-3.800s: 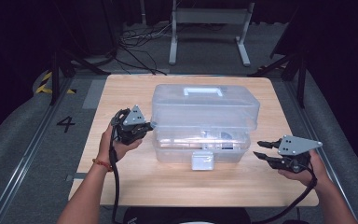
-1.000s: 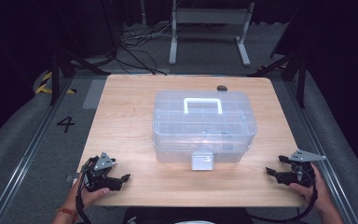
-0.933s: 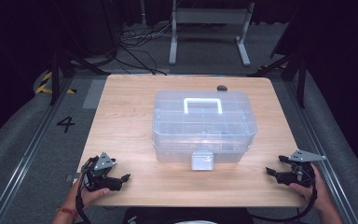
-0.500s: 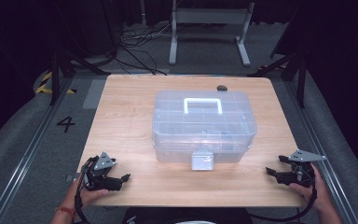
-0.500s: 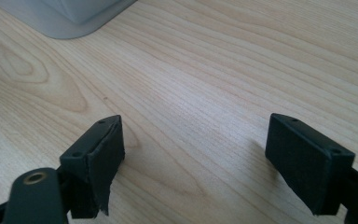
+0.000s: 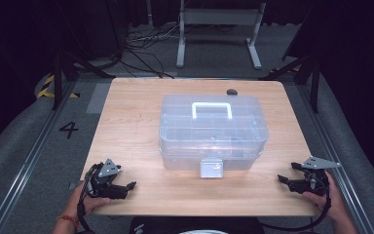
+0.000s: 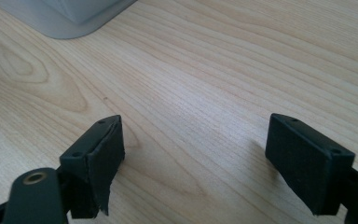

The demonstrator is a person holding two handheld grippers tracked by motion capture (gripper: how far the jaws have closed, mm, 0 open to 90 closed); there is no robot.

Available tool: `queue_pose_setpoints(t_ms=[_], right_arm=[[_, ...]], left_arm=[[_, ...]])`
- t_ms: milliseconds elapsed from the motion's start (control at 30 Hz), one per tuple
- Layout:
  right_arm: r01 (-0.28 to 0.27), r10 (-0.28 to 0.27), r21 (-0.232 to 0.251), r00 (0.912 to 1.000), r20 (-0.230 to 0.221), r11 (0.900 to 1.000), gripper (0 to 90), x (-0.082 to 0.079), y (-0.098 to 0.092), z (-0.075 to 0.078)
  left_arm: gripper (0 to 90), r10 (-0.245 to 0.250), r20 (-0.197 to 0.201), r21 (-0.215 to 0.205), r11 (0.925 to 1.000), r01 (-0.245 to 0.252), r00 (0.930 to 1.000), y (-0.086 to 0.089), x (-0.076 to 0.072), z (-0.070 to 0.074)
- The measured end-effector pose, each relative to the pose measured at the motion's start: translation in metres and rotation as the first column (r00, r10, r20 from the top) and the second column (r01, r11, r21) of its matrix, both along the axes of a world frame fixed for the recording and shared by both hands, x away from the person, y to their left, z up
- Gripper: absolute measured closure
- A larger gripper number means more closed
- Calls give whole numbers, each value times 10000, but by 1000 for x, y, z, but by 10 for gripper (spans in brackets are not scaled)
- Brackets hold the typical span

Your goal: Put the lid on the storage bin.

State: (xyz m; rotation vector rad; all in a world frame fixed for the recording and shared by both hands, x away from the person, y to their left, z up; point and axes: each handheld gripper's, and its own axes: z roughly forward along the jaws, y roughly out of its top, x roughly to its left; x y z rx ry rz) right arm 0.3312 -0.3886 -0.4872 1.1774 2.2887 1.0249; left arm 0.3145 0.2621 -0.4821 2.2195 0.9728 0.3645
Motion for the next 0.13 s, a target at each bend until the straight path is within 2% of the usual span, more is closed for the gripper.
queue_pose_setpoints(t_ms=[133], right_arm=[[3,-3,2,10000,-6,10000,199,0,0,0]], left_arm=[[142,150,42,-48,9999,-150,9999,-2,0,-1]])
